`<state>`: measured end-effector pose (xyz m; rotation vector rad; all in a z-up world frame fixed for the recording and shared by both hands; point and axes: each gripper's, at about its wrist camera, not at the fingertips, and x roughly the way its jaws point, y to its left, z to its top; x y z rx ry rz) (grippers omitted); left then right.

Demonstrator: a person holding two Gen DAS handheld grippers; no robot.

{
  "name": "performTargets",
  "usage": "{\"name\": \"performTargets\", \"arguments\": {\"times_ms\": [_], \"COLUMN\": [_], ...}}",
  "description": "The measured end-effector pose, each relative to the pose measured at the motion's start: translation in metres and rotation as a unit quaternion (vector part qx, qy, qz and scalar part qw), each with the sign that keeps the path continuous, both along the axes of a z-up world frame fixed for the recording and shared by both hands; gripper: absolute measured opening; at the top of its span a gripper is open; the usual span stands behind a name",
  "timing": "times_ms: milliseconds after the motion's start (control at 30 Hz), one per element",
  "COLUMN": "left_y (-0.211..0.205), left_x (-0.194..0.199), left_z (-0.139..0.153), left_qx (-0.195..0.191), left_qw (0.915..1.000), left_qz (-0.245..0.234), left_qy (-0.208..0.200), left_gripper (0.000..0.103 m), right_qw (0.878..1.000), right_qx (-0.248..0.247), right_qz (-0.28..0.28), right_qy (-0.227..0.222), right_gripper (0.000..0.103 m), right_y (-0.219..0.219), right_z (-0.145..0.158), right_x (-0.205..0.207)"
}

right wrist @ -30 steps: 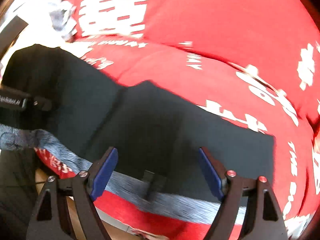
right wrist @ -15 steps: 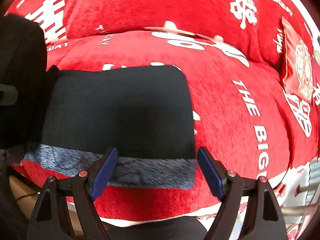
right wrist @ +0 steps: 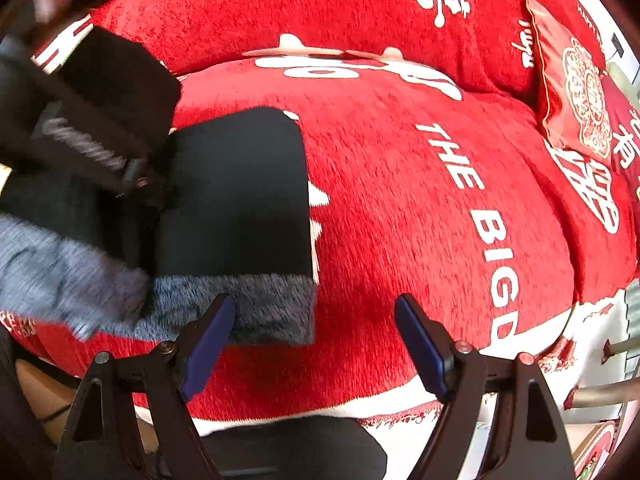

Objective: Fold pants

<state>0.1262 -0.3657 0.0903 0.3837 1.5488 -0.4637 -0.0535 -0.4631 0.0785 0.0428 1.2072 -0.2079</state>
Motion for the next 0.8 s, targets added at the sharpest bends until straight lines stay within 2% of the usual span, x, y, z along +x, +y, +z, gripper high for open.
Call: {"name": "performTargets", "arguments": {"times_ms": [67,133,200,300,333,467,533,600,700,800], "left_y": [0.001,0.002,0.003,0.007,0.011,0.039,0.067,0.091,0.14,0.172], "left_x": [0.0,-0.001,-0.006,-0.016,-0.02,-0.027,-0.026,-0.022,-0.021,-0.029], "left_z": [0.004,0.009,0.02,0.047,0.061,0.092,0.095,0.086,0.063,0.044], "left_qx": [-0.015,-0.032,-0.044,-0.112,-0.14,-0.181,-0.184,-0.169,-0.135,-0.132], "left_qw": [0.9998,0.9993,0.9989,0.9926,0.9887,0.9819,0.9813,0.9824,0.9822,0.9782], "left_qz": [-0.005,-0.011,-0.015,-0.038,-0.047,-0.053,-0.031,-0.003,0.048,0.082], "left_qy": [0.011,0.014,0.01,0.028,0.028,-0.011,-0.046,-0.079,-0.121,-0.137], "left_gripper": [0.049,0.074,0.081,0.081,0.081,0.081,0.081,0.081,0.081,0.081], "right_qw": [1.0,1.0,0.999,0.998,0.997,0.988,0.983,0.982,0.984,0.984], "right_qx": [-0.004,-0.003,-0.003,0.005,0.018,0.075,0.09,0.093,0.105,0.13], "right_qz": [0.008,0.024,0.036,0.056,0.069,0.103,0.121,0.124,0.096,0.058], "right_qy": [0.003,0.003,0.0,-0.023,-0.044,-0.087,-0.104,-0.111,-0.105,-0.109], "right_gripper": [0.084,0.084,0.084,0.084,0.084,0.087,0.087,0.087,0.087,0.087], "right_y": [0.003,0.008,0.014,0.022,0.025,0.033,0.037,0.037,0.024,0.009], "right_z": [0.0,0.001,0.005,0.014,0.02,0.031,0.034,0.033,0.023,0.023], "right_x": [-0.006,-0.012,-0.019,-0.03,-0.034,-0.039,-0.037,-0.033,-0.024,-0.023]}}
